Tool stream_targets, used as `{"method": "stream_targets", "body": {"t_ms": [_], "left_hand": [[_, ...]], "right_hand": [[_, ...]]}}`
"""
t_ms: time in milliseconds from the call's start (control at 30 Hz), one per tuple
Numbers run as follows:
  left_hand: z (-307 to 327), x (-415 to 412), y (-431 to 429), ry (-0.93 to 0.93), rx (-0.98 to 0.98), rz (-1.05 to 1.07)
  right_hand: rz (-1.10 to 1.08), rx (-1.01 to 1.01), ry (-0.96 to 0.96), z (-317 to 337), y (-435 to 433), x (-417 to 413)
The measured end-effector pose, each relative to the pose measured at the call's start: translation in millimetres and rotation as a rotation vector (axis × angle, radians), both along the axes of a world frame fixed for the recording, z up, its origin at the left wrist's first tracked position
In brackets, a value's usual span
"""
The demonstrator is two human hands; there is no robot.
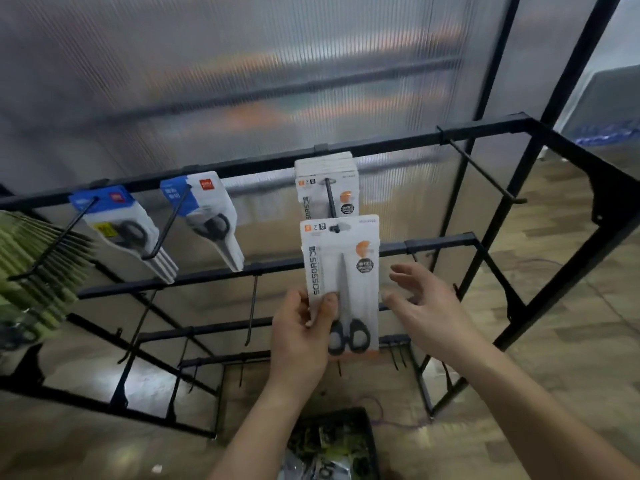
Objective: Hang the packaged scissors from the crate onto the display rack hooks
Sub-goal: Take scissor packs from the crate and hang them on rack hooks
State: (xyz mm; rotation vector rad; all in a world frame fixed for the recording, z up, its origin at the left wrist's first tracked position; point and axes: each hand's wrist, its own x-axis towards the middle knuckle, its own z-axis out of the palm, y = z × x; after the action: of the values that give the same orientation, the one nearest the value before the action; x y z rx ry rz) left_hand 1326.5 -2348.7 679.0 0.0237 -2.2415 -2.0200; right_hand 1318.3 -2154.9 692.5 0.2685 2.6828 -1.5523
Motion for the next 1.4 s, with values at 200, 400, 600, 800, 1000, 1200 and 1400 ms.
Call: {"method": "stream_targets", "body": {"t_ms": [200,400,600,800,1000,1200,1400], "left_hand": [[-6.6,-6.6,6.6,-0.016,-0.01,0.071],[4.7,-36.6,16.1,-0.068,-0.095,0.145],[16.2,-97.6,23.3,-0.111,-0.239,0.277],[13.1,-107.7,21.1,-0.16,-0.308,0.31],[27.5,-74.6,-1.3,-0.186,-0.496,0.183],[58.6,-13.1,-56.3,-0.146,-0.956,0.122],[57.3,46.4,-126.3,-0.048,-1.209,0.06]], "right_hand": [[0.093,-0.017,0.004,5.3,4.3,-15.1],[0.18,0.004,-0.006,8.2,11.9,-21.3],[0.252,0.024,0.018,16.5,25.4,-14.8],[0.253,0.03,0.033,19.4,34.7,-13.2],[0.322,0.131,0.081,21.5,-1.0,-10.3],[0.432,0.423,0.093,29.6,-56.0,1.0],[0.417,0.649,0.127,35.9,-116.0,37.8]]}}
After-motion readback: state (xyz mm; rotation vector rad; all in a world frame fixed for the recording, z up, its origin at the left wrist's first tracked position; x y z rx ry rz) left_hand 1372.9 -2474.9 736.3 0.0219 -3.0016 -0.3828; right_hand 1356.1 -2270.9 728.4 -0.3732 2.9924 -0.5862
